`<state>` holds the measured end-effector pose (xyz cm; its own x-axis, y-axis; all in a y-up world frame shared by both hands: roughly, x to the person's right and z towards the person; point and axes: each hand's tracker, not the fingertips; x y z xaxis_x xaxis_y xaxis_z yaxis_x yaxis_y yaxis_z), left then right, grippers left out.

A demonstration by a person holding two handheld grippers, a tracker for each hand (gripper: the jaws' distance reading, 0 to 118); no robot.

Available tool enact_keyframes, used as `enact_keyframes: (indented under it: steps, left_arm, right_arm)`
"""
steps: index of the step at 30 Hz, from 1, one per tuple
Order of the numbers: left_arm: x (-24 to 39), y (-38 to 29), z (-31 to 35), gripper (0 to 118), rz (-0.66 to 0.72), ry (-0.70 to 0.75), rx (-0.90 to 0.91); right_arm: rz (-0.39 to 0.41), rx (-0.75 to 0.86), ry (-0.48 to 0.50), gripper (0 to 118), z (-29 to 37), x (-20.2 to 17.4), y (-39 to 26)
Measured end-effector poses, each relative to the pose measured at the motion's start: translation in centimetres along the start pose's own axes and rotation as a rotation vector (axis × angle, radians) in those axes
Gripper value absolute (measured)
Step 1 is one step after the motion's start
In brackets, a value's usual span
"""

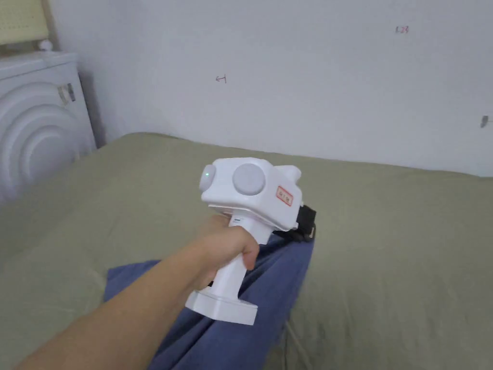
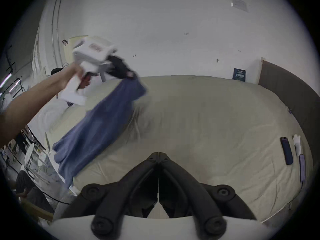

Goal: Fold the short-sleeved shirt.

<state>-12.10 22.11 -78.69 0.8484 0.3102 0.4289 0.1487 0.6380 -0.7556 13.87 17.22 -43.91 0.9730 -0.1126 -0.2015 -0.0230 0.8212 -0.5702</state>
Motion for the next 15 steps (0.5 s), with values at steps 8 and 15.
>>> enact_keyframes:
  steps: [8, 15]
  left_arm:
    - [22.8, 3.1, -13.6, 2, -0.321, -0.277, -0.139]
    - [29.2, -1.2, -20.5, 28, -0.350, -0.238, -0.240]
  right_arm:
    - [-0.071, -0.003, -0.089, 2, 2.6, 4.7, -0.8]
    - [-0.132, -0.008, -0.123, 2, 3.8, 7.5, -2.1]
